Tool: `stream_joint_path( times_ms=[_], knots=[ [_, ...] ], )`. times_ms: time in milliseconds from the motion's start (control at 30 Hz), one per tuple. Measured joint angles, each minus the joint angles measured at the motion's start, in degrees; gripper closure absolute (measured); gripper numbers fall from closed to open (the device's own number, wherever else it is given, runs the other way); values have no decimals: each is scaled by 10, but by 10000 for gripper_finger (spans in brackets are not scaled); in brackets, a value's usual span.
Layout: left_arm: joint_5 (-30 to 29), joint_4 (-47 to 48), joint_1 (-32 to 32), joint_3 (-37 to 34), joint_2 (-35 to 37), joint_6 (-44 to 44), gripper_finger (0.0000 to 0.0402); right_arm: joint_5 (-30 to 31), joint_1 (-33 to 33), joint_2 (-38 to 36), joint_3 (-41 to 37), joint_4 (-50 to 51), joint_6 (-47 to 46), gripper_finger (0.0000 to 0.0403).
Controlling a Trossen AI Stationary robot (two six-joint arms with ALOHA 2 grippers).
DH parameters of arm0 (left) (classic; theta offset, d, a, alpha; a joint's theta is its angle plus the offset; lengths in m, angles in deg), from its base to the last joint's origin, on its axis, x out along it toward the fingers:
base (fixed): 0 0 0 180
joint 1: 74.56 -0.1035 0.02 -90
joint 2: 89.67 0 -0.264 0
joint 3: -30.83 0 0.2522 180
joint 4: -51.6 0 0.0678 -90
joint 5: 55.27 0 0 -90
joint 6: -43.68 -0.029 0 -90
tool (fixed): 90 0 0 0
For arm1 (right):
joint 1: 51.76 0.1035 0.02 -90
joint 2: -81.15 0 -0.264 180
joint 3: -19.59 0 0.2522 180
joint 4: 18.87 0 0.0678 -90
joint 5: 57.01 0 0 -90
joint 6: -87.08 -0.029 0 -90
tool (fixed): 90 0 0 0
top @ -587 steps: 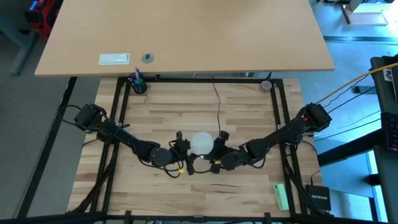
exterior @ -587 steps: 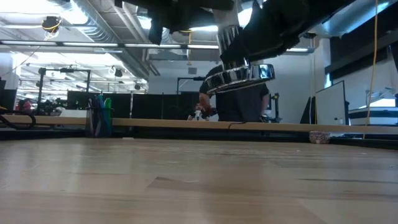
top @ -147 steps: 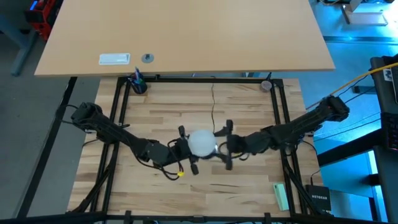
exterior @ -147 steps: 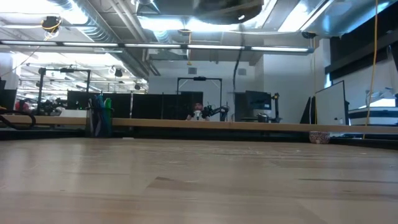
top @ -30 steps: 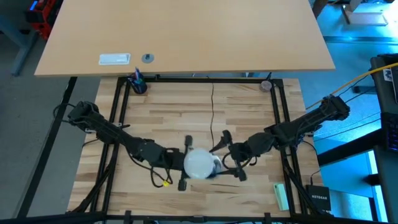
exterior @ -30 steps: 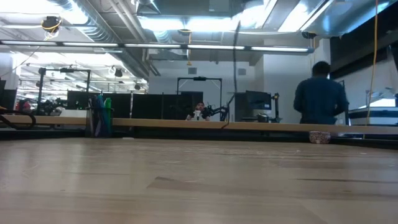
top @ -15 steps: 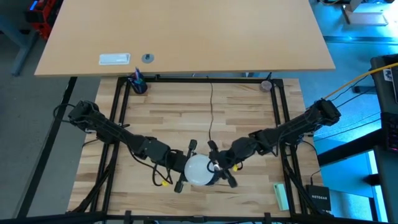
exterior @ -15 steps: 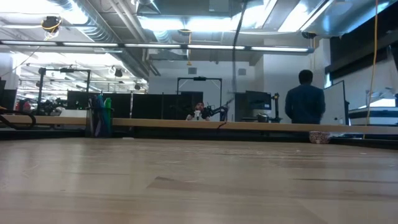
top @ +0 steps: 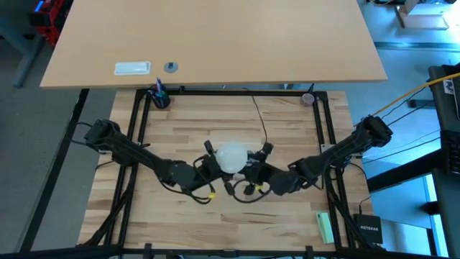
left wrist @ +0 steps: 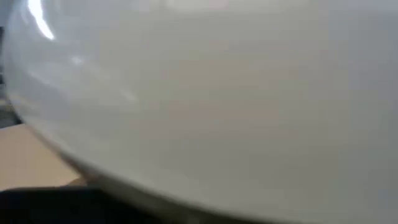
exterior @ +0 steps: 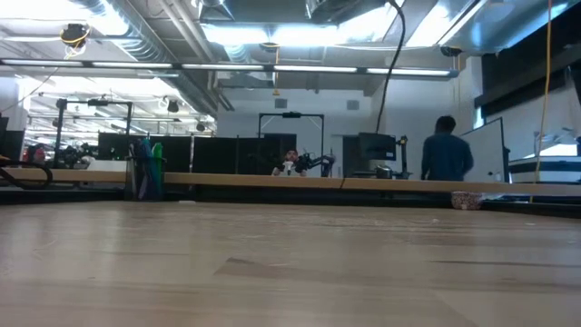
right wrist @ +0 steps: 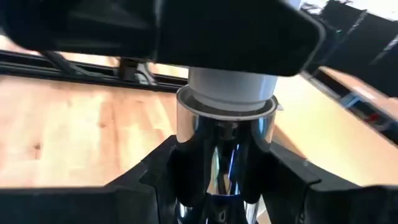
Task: Screw lightbulb
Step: Remove the lightbulb from the lamp
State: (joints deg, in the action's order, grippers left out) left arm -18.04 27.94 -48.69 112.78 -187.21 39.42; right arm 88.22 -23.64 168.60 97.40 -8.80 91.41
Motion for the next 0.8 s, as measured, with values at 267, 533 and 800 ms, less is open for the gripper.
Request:
stream_joint_path(
  times_ms=[267,533,800],
  knots=[
    [-44,-16,10,9,-11,-38,269,-15,-1,6,0,-9,15,230],
    [-50,7,23,8,-12,-79,269,-130,29,-48,1,98,-6,118],
    [-2,171,33,3,-13,42,269,-149,70,-86,-2,254,-140,29]
  ],
)
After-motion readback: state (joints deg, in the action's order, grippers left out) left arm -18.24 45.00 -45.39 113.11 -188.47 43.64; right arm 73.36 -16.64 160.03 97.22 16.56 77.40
